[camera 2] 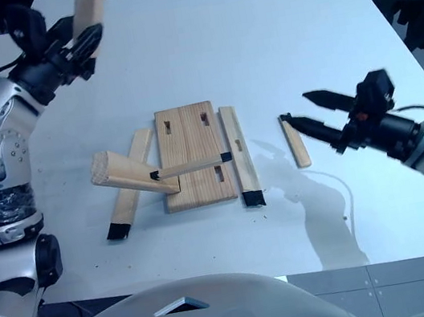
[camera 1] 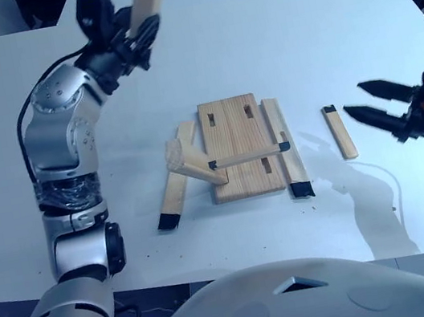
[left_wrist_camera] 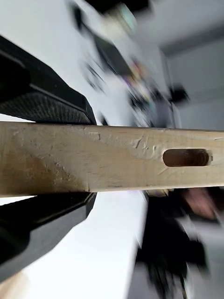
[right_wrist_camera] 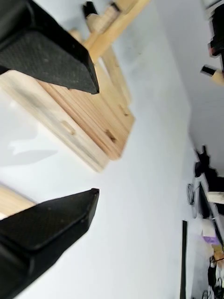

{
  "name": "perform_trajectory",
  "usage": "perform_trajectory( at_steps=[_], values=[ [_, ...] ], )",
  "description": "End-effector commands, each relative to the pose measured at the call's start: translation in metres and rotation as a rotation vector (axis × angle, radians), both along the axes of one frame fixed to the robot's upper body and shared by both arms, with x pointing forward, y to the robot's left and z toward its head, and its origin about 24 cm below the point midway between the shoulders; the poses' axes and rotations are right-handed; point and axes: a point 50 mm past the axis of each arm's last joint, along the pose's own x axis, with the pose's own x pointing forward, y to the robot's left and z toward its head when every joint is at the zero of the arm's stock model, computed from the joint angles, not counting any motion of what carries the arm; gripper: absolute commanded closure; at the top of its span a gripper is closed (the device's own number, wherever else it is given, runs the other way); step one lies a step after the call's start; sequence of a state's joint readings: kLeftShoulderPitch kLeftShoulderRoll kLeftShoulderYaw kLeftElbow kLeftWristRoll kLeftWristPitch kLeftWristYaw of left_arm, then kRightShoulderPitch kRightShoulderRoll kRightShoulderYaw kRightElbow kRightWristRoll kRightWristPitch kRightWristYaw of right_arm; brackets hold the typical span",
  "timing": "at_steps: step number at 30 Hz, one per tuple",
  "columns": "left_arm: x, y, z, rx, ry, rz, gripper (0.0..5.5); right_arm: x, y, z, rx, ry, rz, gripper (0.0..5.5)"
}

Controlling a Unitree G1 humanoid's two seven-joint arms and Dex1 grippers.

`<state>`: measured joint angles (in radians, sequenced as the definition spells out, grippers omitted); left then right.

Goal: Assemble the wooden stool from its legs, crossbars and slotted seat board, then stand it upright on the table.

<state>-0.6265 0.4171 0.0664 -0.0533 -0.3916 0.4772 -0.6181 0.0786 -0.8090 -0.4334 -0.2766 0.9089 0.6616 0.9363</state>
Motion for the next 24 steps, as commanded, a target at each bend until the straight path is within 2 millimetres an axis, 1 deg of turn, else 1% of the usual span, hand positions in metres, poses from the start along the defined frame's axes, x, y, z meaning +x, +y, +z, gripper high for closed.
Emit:
perform_trajectory(
  at_steps=[1, 4, 6, 9, 11, 15, 19, 24],
  values=[
    [-0.009, -0.025, 0.025, -0.062, -0.088, -0.286, 3.49, 0.023, 0.003, 0.038, 0.126, -0.086, 0.115, 1.78],
    [-0.017, -0.033, 0.025, -0.114, -0.048, -0.481, 3.49, 0.038, 0.009, 0.065, 0.185, -0.164, 0.186, 1.78],
    [-0.023, -0.034, 0.022, -0.108, -0.020, -0.578, 3.49, 0.043, 0.015, 0.077, 0.198, -0.193, 0.233, 1.78],
    [-0.036, -0.035, 0.017, -0.103, 0.043, -0.716, 3.49, 0.049, 0.028, 0.090, 0.198, -0.222, 0.315, 1.78],
    [-0.040, -0.037, 0.015, -0.094, 0.063, -0.763, 3.49, 0.051, 0.038, 0.097, 0.207, -0.233, 0.376, 1.78],
    [-0.041, -0.040, 0.013, -0.104, 0.089, -0.801, 3.49, 0.051, 0.063, 0.100, 0.202, -0.230, 0.497, 1.78],
    [-0.040, -0.044, 0.011, -0.107, 0.108, -0.826, 3.49, 0.049, 0.077, 0.099, 0.203, -0.225, 0.567, 1.78],
    [-0.042, -0.047, 0.004, -0.100, 0.132, -0.848, 3.49, 0.049, 0.091, 0.095, 0.183, -0.240, 0.592, 1.78]
  ],
)
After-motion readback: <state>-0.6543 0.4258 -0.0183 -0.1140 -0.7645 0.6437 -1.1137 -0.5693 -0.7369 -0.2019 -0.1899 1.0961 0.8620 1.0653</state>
